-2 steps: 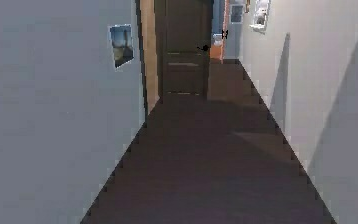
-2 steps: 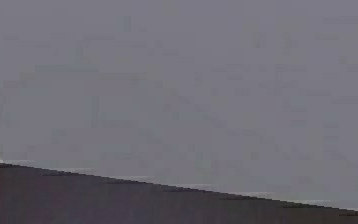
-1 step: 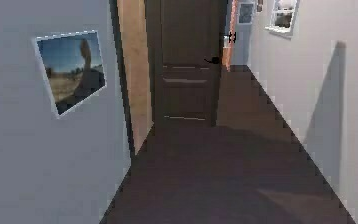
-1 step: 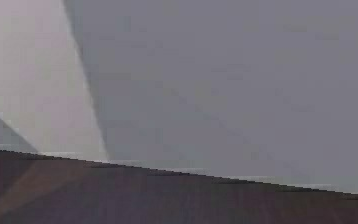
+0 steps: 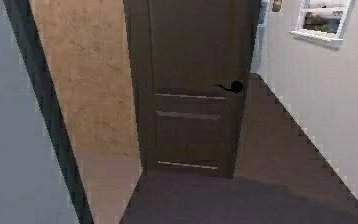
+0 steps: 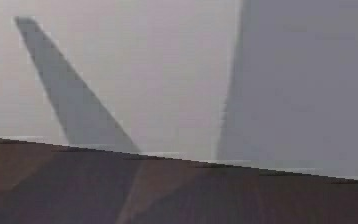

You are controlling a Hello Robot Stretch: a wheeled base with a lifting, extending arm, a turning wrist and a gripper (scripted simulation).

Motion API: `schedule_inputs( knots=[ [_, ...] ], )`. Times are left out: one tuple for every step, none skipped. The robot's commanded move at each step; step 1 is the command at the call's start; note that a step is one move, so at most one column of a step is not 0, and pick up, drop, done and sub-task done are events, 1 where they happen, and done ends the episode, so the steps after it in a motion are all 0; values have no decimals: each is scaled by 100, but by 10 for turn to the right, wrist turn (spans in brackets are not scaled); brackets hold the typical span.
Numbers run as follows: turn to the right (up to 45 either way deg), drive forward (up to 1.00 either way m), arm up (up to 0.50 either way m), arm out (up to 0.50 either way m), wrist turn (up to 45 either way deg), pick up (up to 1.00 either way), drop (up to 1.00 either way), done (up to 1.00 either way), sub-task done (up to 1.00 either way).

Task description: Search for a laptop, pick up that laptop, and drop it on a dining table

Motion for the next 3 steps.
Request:
schedule_inputs(
  knots=[
    [0, 90, 0, 0, 0, 0, 0, 0, 0],
    [-330, 0, 0, 0, 0, 0, 0, 0, 0],
    [0, 45, 0, 0, 0, 0, 0, 0, 0]
  ],
)
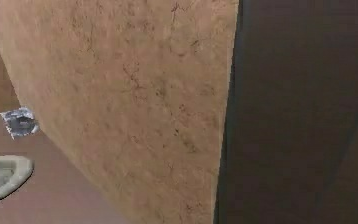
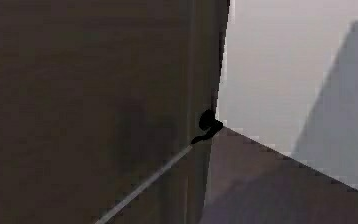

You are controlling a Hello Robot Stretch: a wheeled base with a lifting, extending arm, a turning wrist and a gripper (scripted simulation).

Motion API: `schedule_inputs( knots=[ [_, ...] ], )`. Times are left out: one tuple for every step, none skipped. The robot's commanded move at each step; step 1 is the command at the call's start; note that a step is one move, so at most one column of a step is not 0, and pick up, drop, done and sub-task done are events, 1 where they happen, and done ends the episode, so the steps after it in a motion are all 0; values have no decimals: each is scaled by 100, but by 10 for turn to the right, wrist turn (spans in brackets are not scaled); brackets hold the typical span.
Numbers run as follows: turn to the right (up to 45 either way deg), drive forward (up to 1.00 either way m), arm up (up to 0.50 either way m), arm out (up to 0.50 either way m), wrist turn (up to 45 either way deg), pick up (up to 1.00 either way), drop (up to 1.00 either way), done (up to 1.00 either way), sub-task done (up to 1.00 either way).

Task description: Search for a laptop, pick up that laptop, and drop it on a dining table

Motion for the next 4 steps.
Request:
schedule_inputs(
  knots=[
    [-450, 0, 0, 0, 0, 0, 0, 0, 0],
    [0, 30, 0, 0, 0, 0, 0, 0, 0],
    [-420, 0, 0, 0, 0, 0, 0, 0, 0],
    [0, 100, 0, 0, 0, 0, 0, 0, 0]
  ],
)
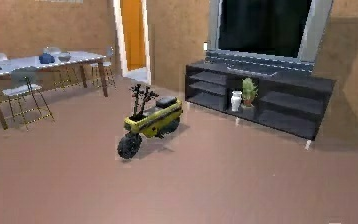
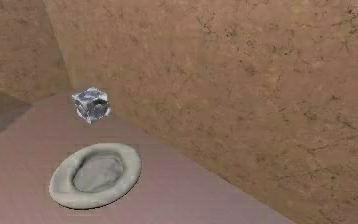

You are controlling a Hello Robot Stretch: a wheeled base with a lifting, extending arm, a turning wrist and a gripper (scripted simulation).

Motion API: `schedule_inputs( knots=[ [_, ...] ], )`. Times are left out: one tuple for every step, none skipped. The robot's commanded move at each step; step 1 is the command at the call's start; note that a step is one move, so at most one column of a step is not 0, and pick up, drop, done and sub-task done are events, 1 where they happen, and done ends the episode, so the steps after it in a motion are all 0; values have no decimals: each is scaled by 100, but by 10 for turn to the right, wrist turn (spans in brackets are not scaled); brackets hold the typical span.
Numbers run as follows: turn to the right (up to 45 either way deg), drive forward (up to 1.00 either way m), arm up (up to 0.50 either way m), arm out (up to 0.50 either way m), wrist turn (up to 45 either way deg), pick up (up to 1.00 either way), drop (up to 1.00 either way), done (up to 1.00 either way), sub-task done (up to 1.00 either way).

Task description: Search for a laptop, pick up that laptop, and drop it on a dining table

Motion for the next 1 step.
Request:
schedule_inputs(
  knots=[
    [0, 45, 0, 0, 0, 0, 0, 0, 0]
  ],
)
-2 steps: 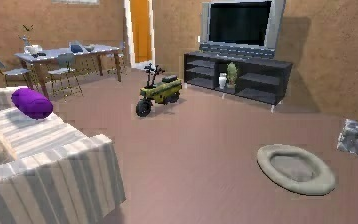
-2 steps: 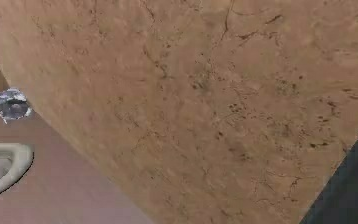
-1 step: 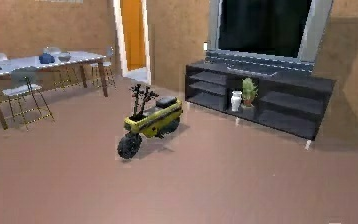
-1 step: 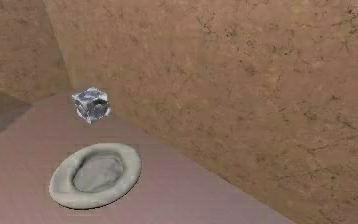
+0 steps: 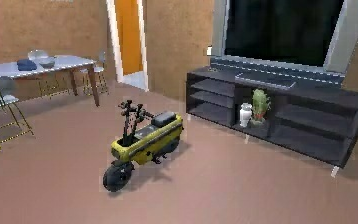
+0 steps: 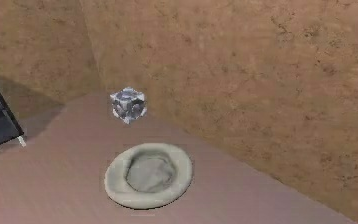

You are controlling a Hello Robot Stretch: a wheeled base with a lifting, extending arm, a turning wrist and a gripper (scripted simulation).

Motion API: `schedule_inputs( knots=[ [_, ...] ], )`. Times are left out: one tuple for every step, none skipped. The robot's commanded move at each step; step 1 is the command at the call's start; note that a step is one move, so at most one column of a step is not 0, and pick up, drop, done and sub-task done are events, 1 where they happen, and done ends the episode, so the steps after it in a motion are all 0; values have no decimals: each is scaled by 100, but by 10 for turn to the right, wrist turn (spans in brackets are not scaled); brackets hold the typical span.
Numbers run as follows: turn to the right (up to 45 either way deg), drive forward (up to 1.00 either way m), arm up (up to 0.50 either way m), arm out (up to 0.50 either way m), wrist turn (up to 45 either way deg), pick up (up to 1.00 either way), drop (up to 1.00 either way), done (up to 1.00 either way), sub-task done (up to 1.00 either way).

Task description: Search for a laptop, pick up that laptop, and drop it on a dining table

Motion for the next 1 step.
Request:
schedule_inputs(
  knots=[
    [-450, 0, 0, 0, 0, 0, 0, 0, 0]
  ],
)
